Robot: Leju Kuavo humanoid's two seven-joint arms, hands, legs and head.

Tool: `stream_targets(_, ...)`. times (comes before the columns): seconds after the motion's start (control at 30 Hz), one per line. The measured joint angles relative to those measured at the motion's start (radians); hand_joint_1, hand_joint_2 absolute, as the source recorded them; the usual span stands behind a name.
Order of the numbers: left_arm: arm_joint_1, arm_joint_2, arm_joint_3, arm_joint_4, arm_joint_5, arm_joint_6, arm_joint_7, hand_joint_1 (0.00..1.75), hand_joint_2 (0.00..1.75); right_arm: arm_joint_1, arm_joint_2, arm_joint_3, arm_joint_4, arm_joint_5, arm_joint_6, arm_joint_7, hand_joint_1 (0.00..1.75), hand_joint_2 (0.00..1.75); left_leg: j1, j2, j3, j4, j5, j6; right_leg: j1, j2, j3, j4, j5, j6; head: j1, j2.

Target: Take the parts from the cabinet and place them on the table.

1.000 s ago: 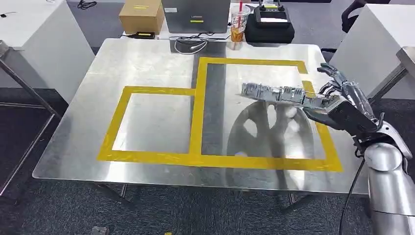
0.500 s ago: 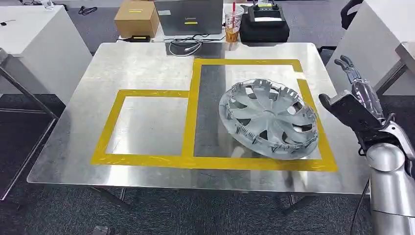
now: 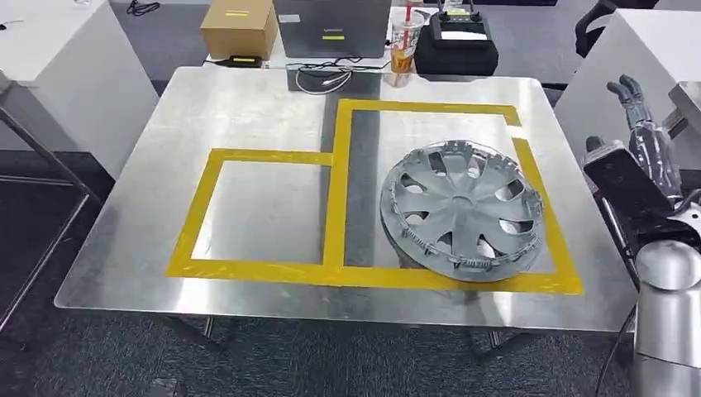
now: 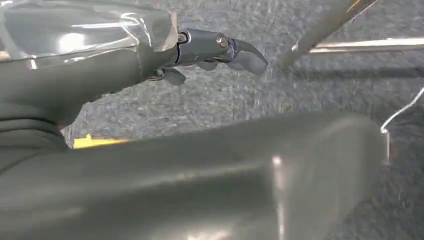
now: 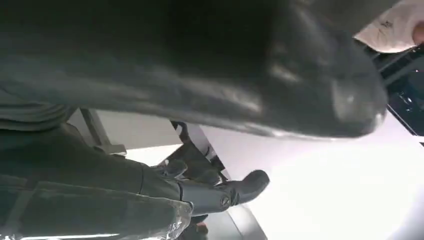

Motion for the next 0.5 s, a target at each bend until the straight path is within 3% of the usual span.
stream_targets(0.03,0.0,-0.002,0.0,0.0,0.002,0.0,0.003,0.0,0.0,0.002,0.003,0.0,0.0,-0.002,0.0,0.0,0.0,0.0,-0.002,0.0,-0.002,0.001,0.001,0.001,0.0,0.0,-0.03,0.067,-0.022,0.002,0.0,0.0)
stream_targets(0.07,0.001,-0.003,0.001,0.0,0.005,-0.001,0.005,0.0,0.0,0.002,0.005,0.0,0.0,-0.006,0.0,-0.001,0.0,0.0,-0.003,-0.001,-0.004,0.002,0.001,0.002,0.0,0.0,-0.039,0.088,-0.022,0.007,0.0,0.0)
stream_targets(0.1,0.001,-0.003,0.002,0.0,0.01,-0.002,0.007,0.0,0.0,0.001,0.007,0.001,0.0,-0.009,0.0,-0.002,0.0,0.0,-0.003,-0.002,-0.005,0.004,0.001,0.002,-0.001,0.0,-0.018,0.05,-0.004,0.017,0.0,0.0)
stream_targets(0.17,0.001,-0.007,0.004,-0.004,0.015,-0.003,0.011,0.0,0.0,-0.001,0.008,0.001,-0.008,-0.015,0.0,-0.007,0.0,0.0,-0.003,-0.004,-0.007,0.014,0.0,0.0,-0.003,-0.002,0.08,-0.13,0.065,0.037,0.0,0.0)
stream_targets(0.2,0.001,-0.01,0.005,-0.006,0.019,-0.005,0.013,0.0,0.0,-0.003,0.008,0.001,-0.014,-0.021,0.0,-0.012,0.0,0.0,-0.004,-0.005,-0.012,0.022,-0.002,-0.003,-0.004,-0.006,0.126,-0.218,0.091,0.039,0.0,0.0)
stream_targets(0.23,0.001,-0.01,0.006,-0.008,0.019,-0.005,0.014,0.0,0.0,-0.006,0.009,0.001,-0.017,-0.03,0.0,-0.017,0.0,0.0,-0.012,-0.006,-0.02,0.03,-0.004,-0.008,0.004,-0.005,0.132,-0.226,0.094,0.027,-0.001,0.0)
stream_targets(0.27,0.002,-0.011,0.008,-0.01,0.019,-0.006,0.014,0.0,0.0,-0.005,0.011,0.001,-0.023,-0.041,0.0,-0.022,0.0,0.0,-0.012,-0.006,-0.025,0.033,-0.003,-0.012,0.002,-0.005,0.125,-0.228,0.1,0.018,-0.002,0.0)
stream_targets(0.33,0.007,-0.014,0.009,-0.012,0.021,-0.006,0.016,0.0,0.0,-0.005,0.016,0.003,-0.029,-0.07,0.0,-0.032,0.0,0.0,-0.01,-0.005,-0.029,0.033,0.006,-0.024,0.007,-0.004,0.119,-0.225,0.106,0.009,-0.001,0.0)
stream_targets(0.37,0.009,-0.014,0.01,-0.015,0.022,-0.008,0.016,0.0,0.0,-0.005,0.019,0.003,-0.031,-0.084,0.0,-0.037,0.0,0.0,-0.01,-0.006,-0.033,0.036,0.008,-0.028,-0.003,-0.004,0.115,-0.231,0.114,-0.001,-0.001,0.0)
stream_targets(0.4,0.01,-0.014,0.011,-0.018,0.023,-0.009,0.016,0.0,0.0,-0.008,0.022,0.003,-0.032,-0.094,0.0,-0.041,0.0,0.0,-0.007,-0.007,-0.04,0.047,-0.012,-0.035,-0.007,-0.006,0.112,-0.231,0.12,-0.007,0.0,0.0)
stream_targets(0.43,0.011,-0.017,0.012,-0.021,0.027,-0.01,0.016,0.0,0.0,-0.006,0.027,0.004,-0.038,-0.107,-0.002,-0.043,0.0,0.0,-0.005,-0.006,-0.052,0.085,-0.056,-0.044,-0.007,-0.007,0.106,-0.231,0.125,-0.015,-0.005,0.0)
stream_targets(0.5,0.012,-0.019,0.014,-0.025,0.031,-0.014,0.017,0.0,0.0,-0.006,0.036,0.004,-0.046,-0.124,-0.006,-0.045,0.0,0.0,0.006,-0.005,-0.103,0.237,-0.155,-0.058,-0.007,-0.007,0.091,-0.23,0.137,-0.018,-0.006,0.0)
